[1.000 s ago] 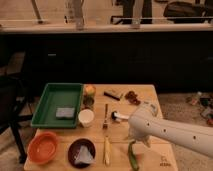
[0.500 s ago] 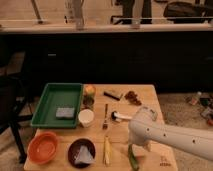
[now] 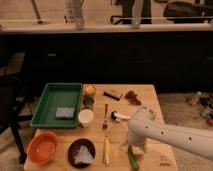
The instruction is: Place pepper in red bowl
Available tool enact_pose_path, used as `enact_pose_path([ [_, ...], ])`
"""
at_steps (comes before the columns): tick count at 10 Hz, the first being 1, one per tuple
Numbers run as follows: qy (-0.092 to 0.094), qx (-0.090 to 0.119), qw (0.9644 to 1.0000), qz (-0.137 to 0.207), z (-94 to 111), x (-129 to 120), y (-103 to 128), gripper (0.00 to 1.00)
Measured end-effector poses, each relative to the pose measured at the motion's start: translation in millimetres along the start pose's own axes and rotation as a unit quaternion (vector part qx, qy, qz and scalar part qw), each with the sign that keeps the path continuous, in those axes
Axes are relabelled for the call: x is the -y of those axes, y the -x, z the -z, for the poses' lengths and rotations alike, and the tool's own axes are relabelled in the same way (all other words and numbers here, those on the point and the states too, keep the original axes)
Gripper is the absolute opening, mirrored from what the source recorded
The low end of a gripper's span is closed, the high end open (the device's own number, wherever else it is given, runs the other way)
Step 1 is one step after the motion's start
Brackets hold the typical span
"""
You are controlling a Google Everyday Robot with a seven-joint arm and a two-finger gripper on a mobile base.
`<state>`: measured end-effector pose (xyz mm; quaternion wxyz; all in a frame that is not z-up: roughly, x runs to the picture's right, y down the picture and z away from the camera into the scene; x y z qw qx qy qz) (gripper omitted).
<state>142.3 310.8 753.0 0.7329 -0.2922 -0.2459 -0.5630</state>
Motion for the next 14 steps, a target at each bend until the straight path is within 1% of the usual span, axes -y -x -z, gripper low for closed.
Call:
enact_pose_path([
  [3,0.002,0.013,0.9997,0.023,-7.6,10.1,10.7,0.80],
  [4,0.007,0.015,0.9993,0.033,-10.6,14.8,14.0,0.80],
  [7,0.022,0.020,0.9986,0.044,-20.8,18.5,19.0,0.80],
  [8,0.023,0.022,0.9985,0.044,-22.9,18.6,19.4,0.75],
  [9,0.022,0.024,0.9985,0.044,-23.8,18.0,19.0,0.69],
  [10,0.018,0.026,0.9986,0.043,-24.0,16.5,18.3,0.56],
  [12,0.016,0.028,0.9986,0.042,-23.9,15.6,17.6,0.37],
  [14,0.021,0.024,0.9987,0.040,-23.1,13.9,16.9,0.16],
])
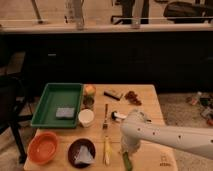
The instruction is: Place pepper in red bowl
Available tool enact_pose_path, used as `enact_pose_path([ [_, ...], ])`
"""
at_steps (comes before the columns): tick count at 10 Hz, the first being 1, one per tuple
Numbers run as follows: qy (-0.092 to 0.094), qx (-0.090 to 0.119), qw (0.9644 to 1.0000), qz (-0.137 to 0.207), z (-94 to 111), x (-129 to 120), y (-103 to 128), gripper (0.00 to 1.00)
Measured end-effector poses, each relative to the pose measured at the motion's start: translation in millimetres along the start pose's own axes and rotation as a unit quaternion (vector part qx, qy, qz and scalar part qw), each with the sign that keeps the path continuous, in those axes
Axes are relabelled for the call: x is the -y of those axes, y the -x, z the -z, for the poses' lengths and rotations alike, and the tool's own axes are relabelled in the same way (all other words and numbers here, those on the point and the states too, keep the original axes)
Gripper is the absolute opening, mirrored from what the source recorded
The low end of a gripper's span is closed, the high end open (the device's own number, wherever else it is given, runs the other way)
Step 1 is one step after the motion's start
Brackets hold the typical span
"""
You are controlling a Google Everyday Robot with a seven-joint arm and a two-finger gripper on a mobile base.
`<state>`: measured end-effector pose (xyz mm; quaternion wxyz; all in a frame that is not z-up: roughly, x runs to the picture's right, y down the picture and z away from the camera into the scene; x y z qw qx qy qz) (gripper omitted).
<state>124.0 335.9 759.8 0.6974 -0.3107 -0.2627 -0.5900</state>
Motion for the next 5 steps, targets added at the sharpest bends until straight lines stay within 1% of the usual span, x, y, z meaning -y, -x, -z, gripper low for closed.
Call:
enact_pose_path([
  [1,0.007,-0.005,1.0000,-0.006,1.5,-2.5,-1.7,0.08],
  [2,0.014,-0.009,0.9997,-0.020,7.0,-5.1,-3.7,0.01],
  [3,0.016,-0.014,0.9993,-0.029,13.3,-5.3,-5.6,0.00],
  [5,0.016,-0.027,0.9986,-0.042,28.7,-6.1,-9.5,0.00],
])
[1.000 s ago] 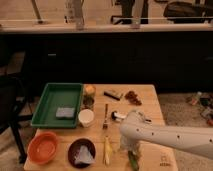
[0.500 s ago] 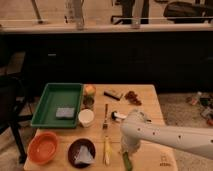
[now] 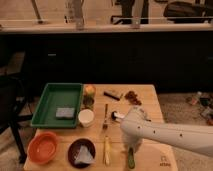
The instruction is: Place pepper in red bowl
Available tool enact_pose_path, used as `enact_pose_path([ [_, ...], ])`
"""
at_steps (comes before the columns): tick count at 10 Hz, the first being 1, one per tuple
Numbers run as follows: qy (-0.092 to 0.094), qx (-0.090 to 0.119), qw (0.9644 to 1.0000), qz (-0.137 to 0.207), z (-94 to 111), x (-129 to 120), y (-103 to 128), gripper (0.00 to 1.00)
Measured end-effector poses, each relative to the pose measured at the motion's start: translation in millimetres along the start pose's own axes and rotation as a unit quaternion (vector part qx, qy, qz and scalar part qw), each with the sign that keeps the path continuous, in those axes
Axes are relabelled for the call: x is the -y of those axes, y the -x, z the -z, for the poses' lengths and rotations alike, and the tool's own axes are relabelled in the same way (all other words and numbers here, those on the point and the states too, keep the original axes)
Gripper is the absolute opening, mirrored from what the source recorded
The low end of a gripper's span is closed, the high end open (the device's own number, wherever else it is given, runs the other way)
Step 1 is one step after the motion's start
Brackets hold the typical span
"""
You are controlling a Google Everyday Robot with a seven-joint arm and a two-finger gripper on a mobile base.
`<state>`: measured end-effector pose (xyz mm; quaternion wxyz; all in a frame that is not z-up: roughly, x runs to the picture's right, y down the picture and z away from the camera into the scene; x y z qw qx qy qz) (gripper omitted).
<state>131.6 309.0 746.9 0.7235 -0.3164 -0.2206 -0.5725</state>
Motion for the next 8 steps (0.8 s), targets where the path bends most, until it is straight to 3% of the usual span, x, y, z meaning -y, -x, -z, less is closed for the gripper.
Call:
enact_pose_path([
  [3,-0.011,-0.025,0.9996,-0.005,30.6,12.9,0.2,0.00],
  [8,-0.064,-0.056,0.9964,-0.008,93.1,58.8,8.3,0.00],
])
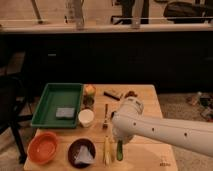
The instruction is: Place pepper in red bowl
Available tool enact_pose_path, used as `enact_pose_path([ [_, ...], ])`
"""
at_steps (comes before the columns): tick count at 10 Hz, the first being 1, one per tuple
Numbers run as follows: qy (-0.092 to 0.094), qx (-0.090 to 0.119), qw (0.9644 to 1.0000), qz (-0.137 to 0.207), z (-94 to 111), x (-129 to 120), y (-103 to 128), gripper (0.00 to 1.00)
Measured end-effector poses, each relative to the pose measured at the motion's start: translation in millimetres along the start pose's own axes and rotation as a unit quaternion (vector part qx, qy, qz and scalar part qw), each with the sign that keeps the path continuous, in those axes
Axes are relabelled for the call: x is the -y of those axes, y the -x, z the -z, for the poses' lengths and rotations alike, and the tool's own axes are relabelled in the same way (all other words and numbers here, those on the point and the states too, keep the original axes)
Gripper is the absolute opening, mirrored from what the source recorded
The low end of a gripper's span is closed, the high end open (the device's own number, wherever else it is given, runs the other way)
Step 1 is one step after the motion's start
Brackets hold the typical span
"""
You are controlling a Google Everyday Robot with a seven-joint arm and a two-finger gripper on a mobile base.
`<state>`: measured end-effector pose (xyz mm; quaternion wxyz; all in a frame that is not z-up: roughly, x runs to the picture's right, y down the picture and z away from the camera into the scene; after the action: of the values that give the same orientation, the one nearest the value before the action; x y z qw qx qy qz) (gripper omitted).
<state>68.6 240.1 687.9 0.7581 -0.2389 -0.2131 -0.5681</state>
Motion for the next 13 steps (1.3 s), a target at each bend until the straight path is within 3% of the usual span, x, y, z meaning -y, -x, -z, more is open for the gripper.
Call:
enact_pose_path([
  [7,-0.005,0.005,1.0000,0.002,-2.0,3.5,-3.0,0.00],
  [13,-0.028,0.019,0.9970,0.069,-19.0,105.2,-30.9,0.00],
])
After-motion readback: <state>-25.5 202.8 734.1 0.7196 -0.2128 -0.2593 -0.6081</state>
